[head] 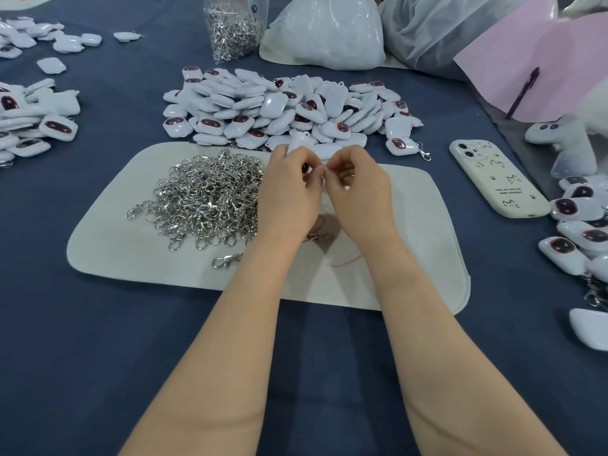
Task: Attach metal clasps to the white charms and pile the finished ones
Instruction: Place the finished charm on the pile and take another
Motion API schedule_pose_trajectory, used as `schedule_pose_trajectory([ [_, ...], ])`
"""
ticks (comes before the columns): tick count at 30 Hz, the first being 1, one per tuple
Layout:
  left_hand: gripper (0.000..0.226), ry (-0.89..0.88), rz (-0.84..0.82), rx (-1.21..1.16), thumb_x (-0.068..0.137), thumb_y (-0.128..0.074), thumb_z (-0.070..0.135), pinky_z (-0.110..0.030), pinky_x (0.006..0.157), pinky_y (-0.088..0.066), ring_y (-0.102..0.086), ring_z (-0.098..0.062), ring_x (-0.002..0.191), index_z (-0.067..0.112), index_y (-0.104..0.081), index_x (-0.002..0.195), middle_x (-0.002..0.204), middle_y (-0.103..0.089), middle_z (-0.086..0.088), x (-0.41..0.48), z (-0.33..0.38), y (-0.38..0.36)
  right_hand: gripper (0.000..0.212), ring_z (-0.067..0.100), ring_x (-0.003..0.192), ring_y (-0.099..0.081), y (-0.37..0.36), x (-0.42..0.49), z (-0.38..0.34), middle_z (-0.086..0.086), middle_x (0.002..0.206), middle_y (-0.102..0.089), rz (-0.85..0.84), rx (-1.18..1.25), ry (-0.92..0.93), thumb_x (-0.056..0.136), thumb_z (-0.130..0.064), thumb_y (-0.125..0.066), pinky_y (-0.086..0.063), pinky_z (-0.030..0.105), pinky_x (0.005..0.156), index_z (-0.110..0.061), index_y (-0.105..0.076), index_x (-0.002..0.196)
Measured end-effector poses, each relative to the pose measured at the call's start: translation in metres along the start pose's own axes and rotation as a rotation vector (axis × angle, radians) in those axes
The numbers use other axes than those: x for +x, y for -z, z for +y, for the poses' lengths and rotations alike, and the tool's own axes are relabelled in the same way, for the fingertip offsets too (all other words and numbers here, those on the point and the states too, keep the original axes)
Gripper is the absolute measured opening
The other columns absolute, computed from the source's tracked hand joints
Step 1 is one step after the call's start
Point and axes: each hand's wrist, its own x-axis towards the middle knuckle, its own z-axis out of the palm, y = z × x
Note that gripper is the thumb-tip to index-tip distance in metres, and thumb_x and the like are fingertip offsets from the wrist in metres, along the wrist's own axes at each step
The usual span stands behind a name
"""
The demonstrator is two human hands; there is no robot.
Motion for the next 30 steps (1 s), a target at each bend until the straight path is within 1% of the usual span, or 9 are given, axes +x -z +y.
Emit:
schedule_pose_trajectory([
  [1, 0.007, 0.013, 0.015, -0.048, 0.089, -0.059, 0.012, -0.005, 0.067, -0.036, -0.052, -0.013, 0.077, 0.009, -0.065, 0.091, 0.095, -0.049, -0.001, -0.0002, 0.0008, 0.0002, 0.015, 0.000, 0.066, -0.051, -0.0003, 0.0005, -0.0010, -0.010, 0.076, -0.056, 0.013, 0.044, -0.031, 0.083, 0.000, -0.059, -0.041, 0.009, 0.064, -0.014, -0.055, 0.084],
  [3, 0.006, 0.046, 0.037, -0.120, 0.088, -0.060, 0.010, -0.004, 0.067, -0.034, -0.051, -0.011, 0.077, 0.010, -0.065, 0.088, 0.095, -0.052, -0.002, -0.0003, 0.0024, -0.0001, 0.018, -0.007, 0.064, -0.051, -0.0012, 0.0010, -0.0030, -0.015, 0.074, -0.056, 0.025, 0.119, -0.084, 0.083, 0.000, -0.059, -0.043, 0.008, 0.065, -0.017, -0.054, 0.082],
  [6, 0.006, 0.124, 0.049, -0.252, 0.088, -0.061, 0.011, -0.023, 0.077, -0.045, -0.056, -0.014, 0.077, 0.016, -0.063, 0.085, 0.097, -0.060, -0.007, 0.0005, 0.0046, -0.0024, 0.024, 0.000, 0.070, -0.055, -0.0023, 0.0012, -0.0048, -0.011, 0.077, -0.059, 0.046, 0.212, -0.145, 0.083, -0.002, -0.060, -0.047, 0.015, 0.070, -0.024, -0.052, 0.078],
  [8, 0.006, 0.169, 0.051, -0.322, 0.087, -0.062, 0.010, -0.026, 0.076, -0.048, -0.057, -0.016, 0.077, 0.016, -0.063, 0.085, 0.097, -0.065, -0.009, 0.0013, 0.0049, -0.0038, 0.025, 0.008, 0.074, -0.057, -0.0029, 0.0015, -0.0057, -0.007, 0.079, -0.060, 0.055, 0.236, -0.171, 0.083, -0.002, -0.060, -0.050, 0.022, 0.075, -0.025, -0.052, 0.077],
  [11, 0.004, 0.191, 0.055, -0.374, 0.087, -0.063, 0.009, -0.016, 0.069, -0.042, -0.052, -0.012, 0.074, 0.012, -0.064, 0.087, 0.093, -0.066, -0.008, 0.0011, 0.0048, -0.0051, 0.026, 0.008, 0.072, -0.057, -0.0033, 0.0024, -0.0066, -0.008, 0.077, -0.060, 0.076, 0.233, -0.174, 0.082, -0.002, -0.061, -0.050, 0.023, 0.074, -0.026, -0.052, 0.075],
  [16, 0.005, 0.206, 0.085, -0.394, 0.088, -0.062, 0.012, -0.014, 0.070, -0.040, -0.049, -0.005, 0.071, 0.009, -0.066, 0.091, 0.095, -0.066, -0.008, 0.0000, 0.0058, -0.0073, 0.021, 0.015, 0.074, -0.059, -0.0053, 0.0028, -0.0054, -0.006, 0.074, -0.060, 0.087, 0.252, -0.213, 0.083, -0.007, -0.063, -0.050, 0.029, 0.074, -0.023, -0.053, 0.074],
  [18, 0.005, 0.205, 0.088, -0.397, 0.088, -0.062, 0.013, -0.014, 0.071, -0.042, -0.050, -0.004, 0.071, 0.010, -0.066, 0.090, 0.095, -0.066, -0.008, 0.0002, 0.0062, -0.0067, 0.018, 0.013, 0.073, -0.059, -0.0051, 0.0030, -0.0047, -0.007, 0.072, -0.060, 0.082, 0.248, -0.214, 0.083, -0.009, -0.063, -0.050, 0.027, 0.072, -0.022, -0.054, 0.074],
  [22, 0.008, 0.140, 0.039, -0.246, 0.089, -0.061, 0.017, -0.026, 0.079, -0.046, -0.056, -0.013, 0.078, 0.011, -0.067, 0.091, 0.098, -0.064, -0.010, -0.0001, 0.0051, -0.0066, 0.024, -0.007, 0.062, -0.053, -0.0016, 0.0021, -0.0043, -0.015, 0.069, -0.056, 0.109, 0.192, -0.149, 0.084, -0.007, -0.060, -0.041, 0.007, 0.062, -0.026, -0.050, 0.073],
  [30, 0.010, 0.110, 0.047, -0.134, 0.091, -0.057, 0.013, -0.028, 0.079, -0.045, -0.058, -0.022, 0.083, 0.009, -0.066, 0.091, 0.099, -0.058, -0.009, -0.0018, 0.0056, -0.0065, 0.016, -0.008, 0.063, -0.050, -0.0018, -0.0009, -0.0040, -0.014, 0.073, -0.054, 0.094, 0.146, -0.072, 0.085, -0.003, -0.060, -0.042, 0.008, 0.065, -0.017, -0.052, 0.082],
])
